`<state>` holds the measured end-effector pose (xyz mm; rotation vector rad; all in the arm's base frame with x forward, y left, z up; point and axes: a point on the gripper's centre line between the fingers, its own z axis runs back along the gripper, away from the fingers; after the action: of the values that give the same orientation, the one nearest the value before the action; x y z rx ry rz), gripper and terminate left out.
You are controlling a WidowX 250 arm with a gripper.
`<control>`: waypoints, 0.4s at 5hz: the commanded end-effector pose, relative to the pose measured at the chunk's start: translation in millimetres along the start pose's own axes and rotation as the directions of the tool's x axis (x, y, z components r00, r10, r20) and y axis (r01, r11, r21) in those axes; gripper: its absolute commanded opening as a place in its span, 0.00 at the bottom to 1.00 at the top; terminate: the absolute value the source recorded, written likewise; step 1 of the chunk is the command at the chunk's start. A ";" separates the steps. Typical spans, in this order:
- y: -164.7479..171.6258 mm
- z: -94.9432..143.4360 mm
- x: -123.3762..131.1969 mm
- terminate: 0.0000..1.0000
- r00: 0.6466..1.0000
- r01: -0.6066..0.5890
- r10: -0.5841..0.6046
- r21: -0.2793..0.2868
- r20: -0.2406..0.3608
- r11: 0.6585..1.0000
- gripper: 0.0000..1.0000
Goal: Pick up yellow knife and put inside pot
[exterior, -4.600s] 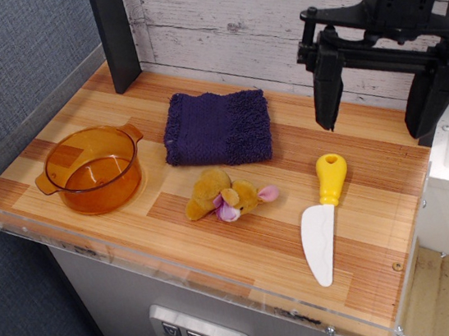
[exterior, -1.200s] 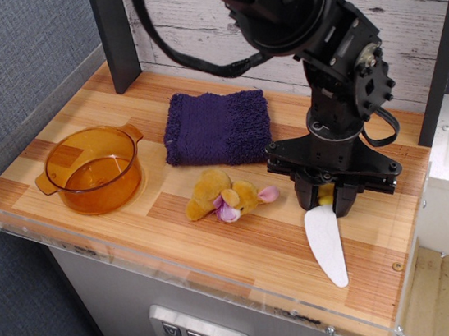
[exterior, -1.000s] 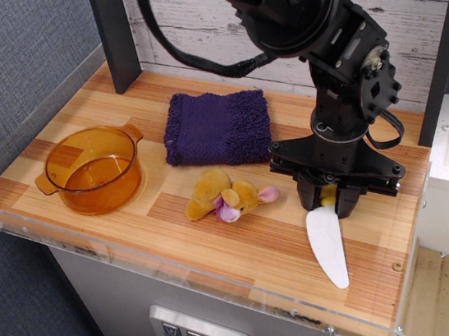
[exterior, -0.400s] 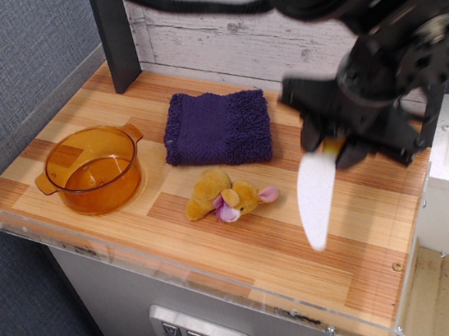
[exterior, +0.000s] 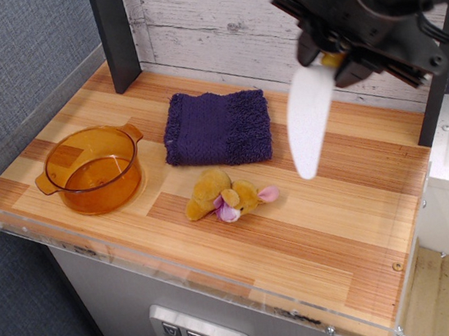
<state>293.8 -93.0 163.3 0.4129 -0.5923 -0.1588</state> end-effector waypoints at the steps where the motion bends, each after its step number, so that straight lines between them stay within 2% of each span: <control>1: 56.7 -17.9 -22.1 0.00 0.979 -0.164 0.168 0.048 -0.114 0.985 0.00; 2: 78.0 -31.0 -36.1 0.00 0.968 -0.179 0.191 0.087 -0.164 0.980 0.00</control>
<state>286.4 -0.9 138.8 0.4371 -0.4308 0.0670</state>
